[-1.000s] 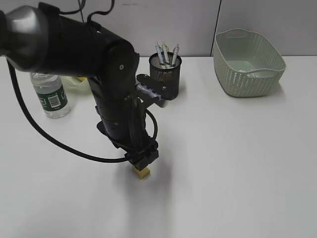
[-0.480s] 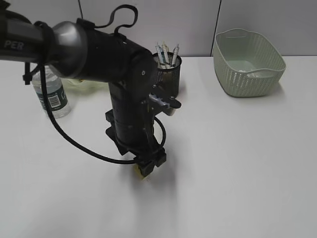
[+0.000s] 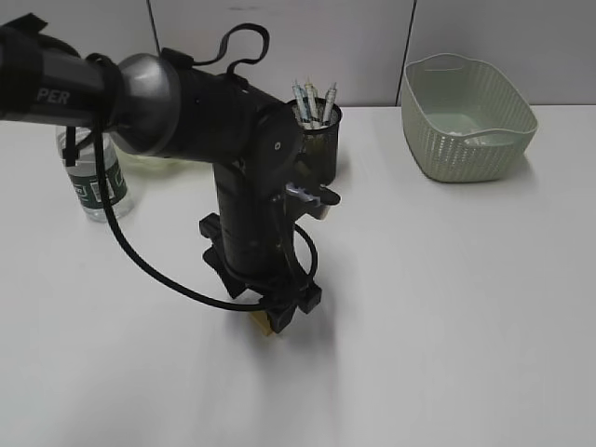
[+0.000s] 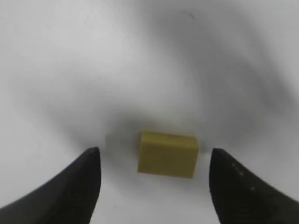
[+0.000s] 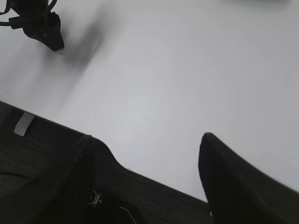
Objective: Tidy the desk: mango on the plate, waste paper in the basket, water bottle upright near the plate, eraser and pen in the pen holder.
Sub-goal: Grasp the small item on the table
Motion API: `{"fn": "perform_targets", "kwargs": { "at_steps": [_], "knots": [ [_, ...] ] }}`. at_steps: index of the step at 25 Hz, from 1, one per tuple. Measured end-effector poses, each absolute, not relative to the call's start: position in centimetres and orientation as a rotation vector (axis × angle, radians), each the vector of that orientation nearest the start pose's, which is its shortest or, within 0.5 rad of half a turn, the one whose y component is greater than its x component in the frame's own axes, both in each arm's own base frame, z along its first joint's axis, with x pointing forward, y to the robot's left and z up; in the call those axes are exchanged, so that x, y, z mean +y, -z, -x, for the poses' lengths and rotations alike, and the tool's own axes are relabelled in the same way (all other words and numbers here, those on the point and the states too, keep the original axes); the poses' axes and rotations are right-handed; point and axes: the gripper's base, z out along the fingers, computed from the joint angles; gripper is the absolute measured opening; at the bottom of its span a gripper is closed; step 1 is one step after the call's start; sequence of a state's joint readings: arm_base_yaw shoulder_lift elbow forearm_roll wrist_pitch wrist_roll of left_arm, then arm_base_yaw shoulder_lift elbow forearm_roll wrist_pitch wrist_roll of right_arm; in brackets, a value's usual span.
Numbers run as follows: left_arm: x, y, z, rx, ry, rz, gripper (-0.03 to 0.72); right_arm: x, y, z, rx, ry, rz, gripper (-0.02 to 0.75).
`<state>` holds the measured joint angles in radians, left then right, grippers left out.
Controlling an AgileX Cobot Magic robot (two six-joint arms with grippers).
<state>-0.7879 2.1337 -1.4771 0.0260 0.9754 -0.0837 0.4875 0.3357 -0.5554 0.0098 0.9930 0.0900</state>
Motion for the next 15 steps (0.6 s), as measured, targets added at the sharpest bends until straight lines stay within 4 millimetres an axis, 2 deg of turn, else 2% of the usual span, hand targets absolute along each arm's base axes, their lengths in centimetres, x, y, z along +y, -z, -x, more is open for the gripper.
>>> {"fn": "perform_targets", "kwargs": {
  "at_steps": [4,9,13,15],
  "knots": [
    [-28.9,-13.2,-29.0,2.908,-0.009,-1.082,0.536,2.4,-29.2,-4.3,2.232,-0.32,0.446,0.539],
    [-28.9,-12.0,-29.0,2.936,-0.026,-1.084,0.51,2.4,-29.2,-4.3,2.231,-0.32,0.446,0.539],
    [-29.0,-11.8,-29.1,2.933,-0.022,-1.079,0.453,2.4,-29.2,-4.3,2.231,-0.32,0.446,0.539],
    [-29.0,-11.8,-29.1,2.934,-0.022,-1.079,0.402,2.4,-29.2,-4.3,2.231,-0.32,0.446,0.538]
  ]
}}
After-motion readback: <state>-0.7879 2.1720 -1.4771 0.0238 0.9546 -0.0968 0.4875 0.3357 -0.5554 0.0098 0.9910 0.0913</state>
